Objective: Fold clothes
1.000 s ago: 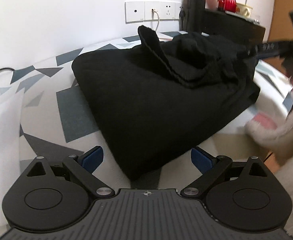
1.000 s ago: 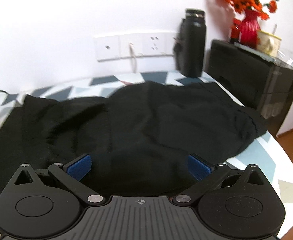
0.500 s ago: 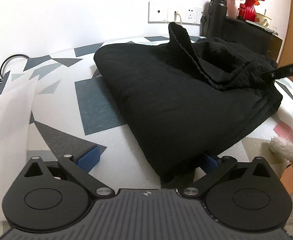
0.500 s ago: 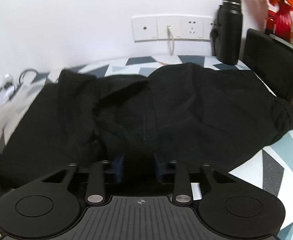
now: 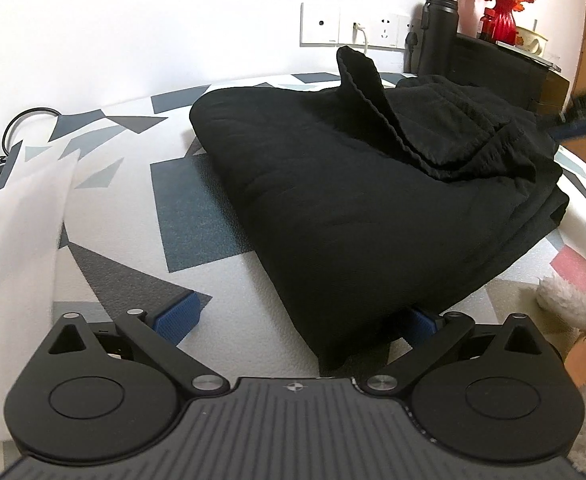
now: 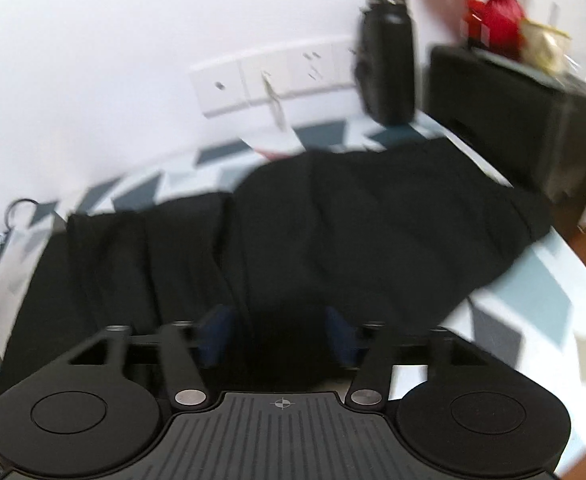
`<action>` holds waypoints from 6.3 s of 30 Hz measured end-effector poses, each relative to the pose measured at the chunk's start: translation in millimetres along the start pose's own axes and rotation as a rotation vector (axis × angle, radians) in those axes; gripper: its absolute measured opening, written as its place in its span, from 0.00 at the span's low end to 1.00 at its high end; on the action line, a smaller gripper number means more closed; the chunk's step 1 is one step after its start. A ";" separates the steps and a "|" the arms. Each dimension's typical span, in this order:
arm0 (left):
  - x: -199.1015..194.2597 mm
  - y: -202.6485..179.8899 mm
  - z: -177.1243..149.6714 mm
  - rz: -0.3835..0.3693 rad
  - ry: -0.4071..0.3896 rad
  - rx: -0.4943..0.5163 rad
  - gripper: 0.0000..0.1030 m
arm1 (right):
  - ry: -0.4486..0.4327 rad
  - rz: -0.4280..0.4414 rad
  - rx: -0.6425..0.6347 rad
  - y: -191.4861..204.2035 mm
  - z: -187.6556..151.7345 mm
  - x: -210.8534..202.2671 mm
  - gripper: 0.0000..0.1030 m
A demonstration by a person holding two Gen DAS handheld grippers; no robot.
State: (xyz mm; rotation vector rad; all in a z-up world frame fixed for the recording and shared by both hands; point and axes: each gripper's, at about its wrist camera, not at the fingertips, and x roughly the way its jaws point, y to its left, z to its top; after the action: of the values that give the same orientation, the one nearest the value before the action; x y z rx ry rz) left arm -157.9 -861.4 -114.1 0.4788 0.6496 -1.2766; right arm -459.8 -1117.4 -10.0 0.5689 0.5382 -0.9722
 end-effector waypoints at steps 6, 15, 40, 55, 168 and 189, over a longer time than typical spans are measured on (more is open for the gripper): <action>-11.2 2.5 9.0 0.001 0.005 -0.106 0.99 | -0.036 0.053 -0.109 21.0 33.7 57.9 0.56; -34.9 3.2 16.1 0.062 -0.004 -0.166 0.99 | 0.037 -0.104 -0.239 13.2 39.9 115.7 0.51; -7.9 13.5 10.8 0.071 0.104 -0.162 1.00 | 0.077 0.266 -0.306 70.3 -31.7 25.6 0.69; -4.8 17.1 9.5 0.046 0.093 -0.104 1.00 | 0.028 -0.059 0.059 7.7 -43.4 0.8 0.04; 30.6 -4.1 48.3 0.031 0.159 -0.163 1.00 | 0.011 0.198 -0.715 95.6 -14.4 92.7 0.40; 32.5 -8.4 50.4 0.067 0.173 -0.195 1.00 | 0.131 0.351 0.174 -46.6 43.9 105.0 0.44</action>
State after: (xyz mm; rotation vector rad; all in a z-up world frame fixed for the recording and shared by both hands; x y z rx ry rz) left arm -152.0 -919.8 -99.1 0.4487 0.8870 -1.1036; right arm -445.0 -1230.6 -55.8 0.8562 0.4528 -0.6539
